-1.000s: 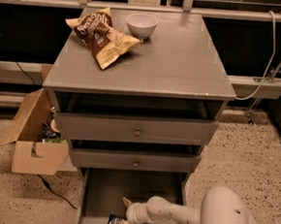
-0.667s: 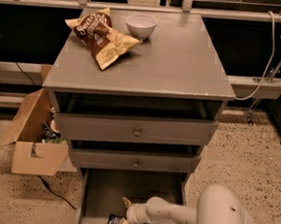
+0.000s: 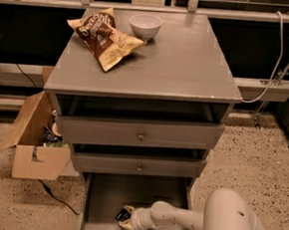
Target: Pick rxbar blueberry from bottom drawer and place on counter
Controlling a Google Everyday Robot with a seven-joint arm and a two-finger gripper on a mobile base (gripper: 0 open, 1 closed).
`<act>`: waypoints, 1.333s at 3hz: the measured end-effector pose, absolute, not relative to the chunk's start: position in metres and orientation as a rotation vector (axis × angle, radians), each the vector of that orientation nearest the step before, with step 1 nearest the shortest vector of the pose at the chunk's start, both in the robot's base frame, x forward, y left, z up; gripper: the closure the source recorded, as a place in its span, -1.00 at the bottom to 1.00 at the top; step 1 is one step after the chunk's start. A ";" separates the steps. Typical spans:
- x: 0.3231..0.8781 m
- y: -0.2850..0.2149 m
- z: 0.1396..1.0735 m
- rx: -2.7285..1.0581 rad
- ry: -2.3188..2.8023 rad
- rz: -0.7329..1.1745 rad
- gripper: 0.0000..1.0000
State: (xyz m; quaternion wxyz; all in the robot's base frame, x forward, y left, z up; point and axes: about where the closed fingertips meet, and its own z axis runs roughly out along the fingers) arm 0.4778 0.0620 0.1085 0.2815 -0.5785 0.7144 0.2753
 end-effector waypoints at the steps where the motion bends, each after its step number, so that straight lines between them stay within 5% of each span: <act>1: 0.481 0.064 0.109 -1.572 1.887 0.696 0.93; 4: 0.505 0.007 0.271 -1.531 1.537 0.625 1.00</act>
Offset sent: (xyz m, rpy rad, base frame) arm 0.0159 -0.0139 0.0599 0.0601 -0.1999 0.0040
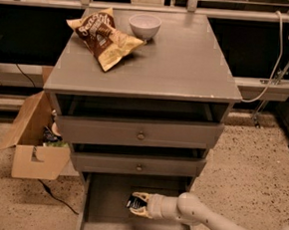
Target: Pick rxbar blueberry from bottom drawer and place on counter
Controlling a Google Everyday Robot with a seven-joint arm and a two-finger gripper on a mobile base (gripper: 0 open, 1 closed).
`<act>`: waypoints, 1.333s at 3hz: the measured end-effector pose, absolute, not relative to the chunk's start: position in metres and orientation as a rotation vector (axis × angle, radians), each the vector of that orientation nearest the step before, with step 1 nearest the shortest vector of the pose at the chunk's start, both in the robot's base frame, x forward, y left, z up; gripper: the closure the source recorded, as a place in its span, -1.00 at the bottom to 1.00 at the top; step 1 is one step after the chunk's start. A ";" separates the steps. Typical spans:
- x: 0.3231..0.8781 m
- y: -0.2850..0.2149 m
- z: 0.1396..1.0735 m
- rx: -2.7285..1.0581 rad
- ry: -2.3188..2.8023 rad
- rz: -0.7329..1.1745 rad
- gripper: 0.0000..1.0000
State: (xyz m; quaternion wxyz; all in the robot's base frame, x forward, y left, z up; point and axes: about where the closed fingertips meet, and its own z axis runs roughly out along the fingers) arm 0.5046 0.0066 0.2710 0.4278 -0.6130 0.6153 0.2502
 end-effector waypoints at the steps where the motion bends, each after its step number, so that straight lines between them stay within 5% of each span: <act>1: 0.503 -0.041 0.341 -1.515 1.455 0.649 1.00; 4: 0.488 -0.046 0.375 -1.514 1.363 0.737 1.00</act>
Offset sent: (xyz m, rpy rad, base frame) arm -0.0009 -0.0416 0.0611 0.0537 -0.0363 0.0246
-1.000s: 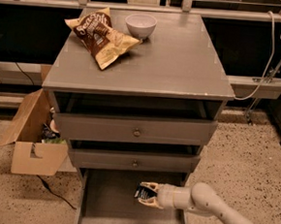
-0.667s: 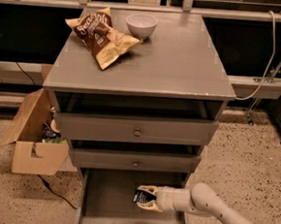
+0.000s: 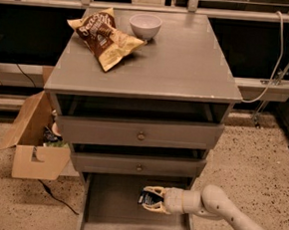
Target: Pick rxbar blueberry from bottom drawer and place on counter
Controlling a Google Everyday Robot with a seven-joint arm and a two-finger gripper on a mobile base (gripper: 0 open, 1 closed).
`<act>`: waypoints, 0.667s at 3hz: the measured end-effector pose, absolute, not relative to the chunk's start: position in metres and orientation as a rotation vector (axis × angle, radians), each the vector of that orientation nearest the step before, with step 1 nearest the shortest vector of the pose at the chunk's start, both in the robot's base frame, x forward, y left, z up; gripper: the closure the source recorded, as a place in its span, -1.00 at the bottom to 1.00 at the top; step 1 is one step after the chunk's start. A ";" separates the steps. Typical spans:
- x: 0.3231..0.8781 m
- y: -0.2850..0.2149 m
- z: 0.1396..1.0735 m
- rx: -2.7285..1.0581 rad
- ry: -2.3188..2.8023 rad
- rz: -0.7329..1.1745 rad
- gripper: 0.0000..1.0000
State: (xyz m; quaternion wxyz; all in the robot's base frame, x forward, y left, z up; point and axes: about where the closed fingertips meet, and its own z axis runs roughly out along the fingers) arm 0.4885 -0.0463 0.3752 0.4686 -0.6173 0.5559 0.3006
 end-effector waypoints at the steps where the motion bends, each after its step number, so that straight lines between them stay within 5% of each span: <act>1: 0.484 -0.055 0.456 -1.501 1.239 0.748 1.00; 2: 0.479 -0.064 0.547 -1.573 1.194 0.648 1.00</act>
Offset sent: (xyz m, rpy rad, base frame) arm 0.0020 -0.0386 0.3052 -0.1313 -0.3070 0.0286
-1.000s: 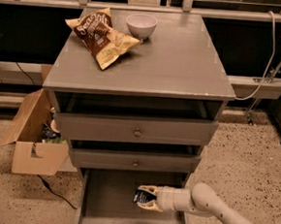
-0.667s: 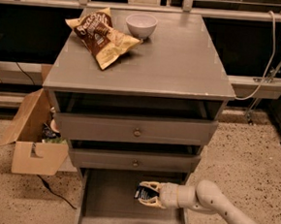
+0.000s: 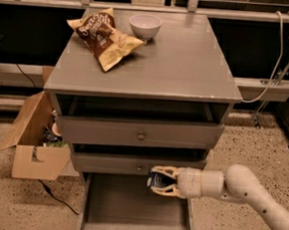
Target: Pick rxbar blueberry from bottom drawer and place on counter
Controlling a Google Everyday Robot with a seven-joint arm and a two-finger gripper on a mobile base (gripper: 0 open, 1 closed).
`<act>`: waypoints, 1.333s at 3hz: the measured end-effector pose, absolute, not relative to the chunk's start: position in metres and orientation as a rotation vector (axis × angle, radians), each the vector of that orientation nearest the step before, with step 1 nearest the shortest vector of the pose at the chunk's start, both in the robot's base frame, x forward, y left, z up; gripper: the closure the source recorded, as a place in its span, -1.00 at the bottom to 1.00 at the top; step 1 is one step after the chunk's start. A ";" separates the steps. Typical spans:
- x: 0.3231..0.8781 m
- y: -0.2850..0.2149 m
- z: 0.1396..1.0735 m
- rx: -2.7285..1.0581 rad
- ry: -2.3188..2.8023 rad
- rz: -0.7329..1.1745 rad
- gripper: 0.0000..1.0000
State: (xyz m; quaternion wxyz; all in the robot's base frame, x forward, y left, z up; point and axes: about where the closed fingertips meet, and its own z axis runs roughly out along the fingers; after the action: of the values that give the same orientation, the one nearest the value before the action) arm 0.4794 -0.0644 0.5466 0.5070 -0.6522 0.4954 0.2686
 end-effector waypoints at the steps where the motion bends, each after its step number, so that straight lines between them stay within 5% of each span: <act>1: 0.485 -0.058 0.636 -1.682 1.230 0.479 1.00; 4: 0.520 -0.100 0.745 -1.592 1.097 0.336 1.00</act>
Offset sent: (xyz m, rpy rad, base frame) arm 0.0026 0.0068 0.0606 -0.0943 -0.0550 -0.0223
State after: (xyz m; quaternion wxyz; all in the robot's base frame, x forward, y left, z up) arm 0.5202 -0.1002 0.7449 0.5561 -0.6742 0.4647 0.1422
